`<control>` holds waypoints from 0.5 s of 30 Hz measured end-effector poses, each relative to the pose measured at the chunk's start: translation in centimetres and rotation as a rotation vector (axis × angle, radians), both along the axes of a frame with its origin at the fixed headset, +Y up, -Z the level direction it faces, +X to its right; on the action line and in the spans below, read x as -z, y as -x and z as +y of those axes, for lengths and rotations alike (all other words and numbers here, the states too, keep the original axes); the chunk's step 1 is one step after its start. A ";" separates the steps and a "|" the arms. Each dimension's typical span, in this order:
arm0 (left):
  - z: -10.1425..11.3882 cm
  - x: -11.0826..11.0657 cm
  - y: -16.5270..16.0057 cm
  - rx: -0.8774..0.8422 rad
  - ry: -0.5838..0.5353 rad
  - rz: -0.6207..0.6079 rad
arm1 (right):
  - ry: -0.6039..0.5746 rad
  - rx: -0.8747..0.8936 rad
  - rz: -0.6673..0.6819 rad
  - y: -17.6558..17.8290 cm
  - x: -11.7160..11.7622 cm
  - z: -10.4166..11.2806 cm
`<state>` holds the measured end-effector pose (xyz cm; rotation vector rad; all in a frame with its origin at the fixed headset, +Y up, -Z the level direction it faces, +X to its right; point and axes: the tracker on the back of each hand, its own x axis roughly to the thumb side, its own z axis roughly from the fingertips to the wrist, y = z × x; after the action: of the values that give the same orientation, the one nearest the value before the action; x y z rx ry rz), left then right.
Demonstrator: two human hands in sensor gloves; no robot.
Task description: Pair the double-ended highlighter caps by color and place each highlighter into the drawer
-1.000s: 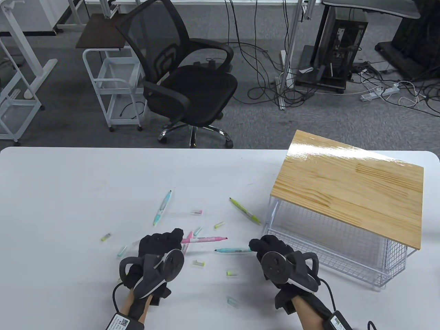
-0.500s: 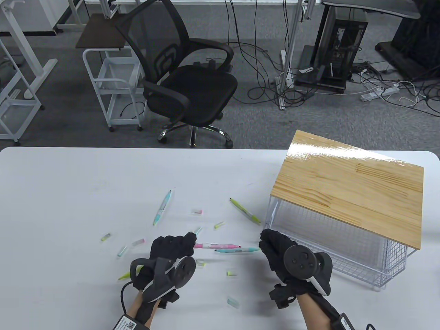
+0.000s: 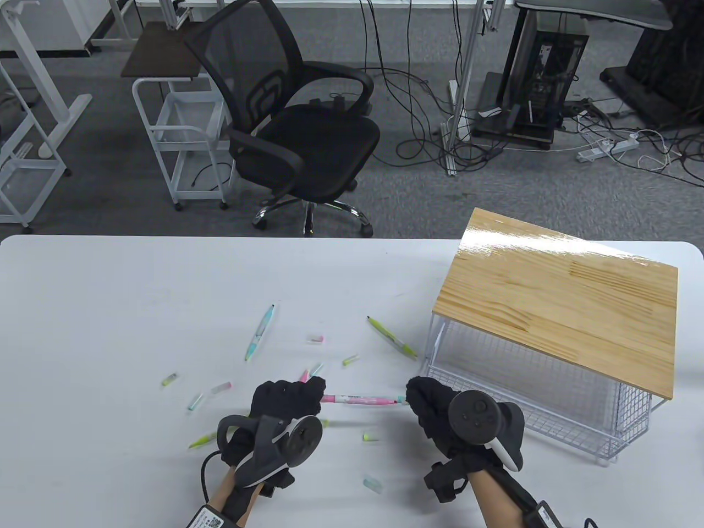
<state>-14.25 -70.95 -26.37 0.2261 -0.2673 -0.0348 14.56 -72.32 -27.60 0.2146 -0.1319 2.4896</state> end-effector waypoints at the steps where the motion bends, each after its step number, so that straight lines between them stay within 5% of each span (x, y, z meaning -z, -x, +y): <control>1: 0.0 0.0 0.0 -0.002 0.001 0.001 | 0.000 0.002 0.001 0.1 0.0 0.0; 15: 0.0 -0.1 -0.2 -0.010 0.014 -0.009 | -0.004 0.011 0.015 0.8 -0.1 -0.2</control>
<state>-14.08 -70.92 -26.32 0.2138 -0.2754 -0.0216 13.78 -72.56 -27.47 0.2332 -0.1320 2.4762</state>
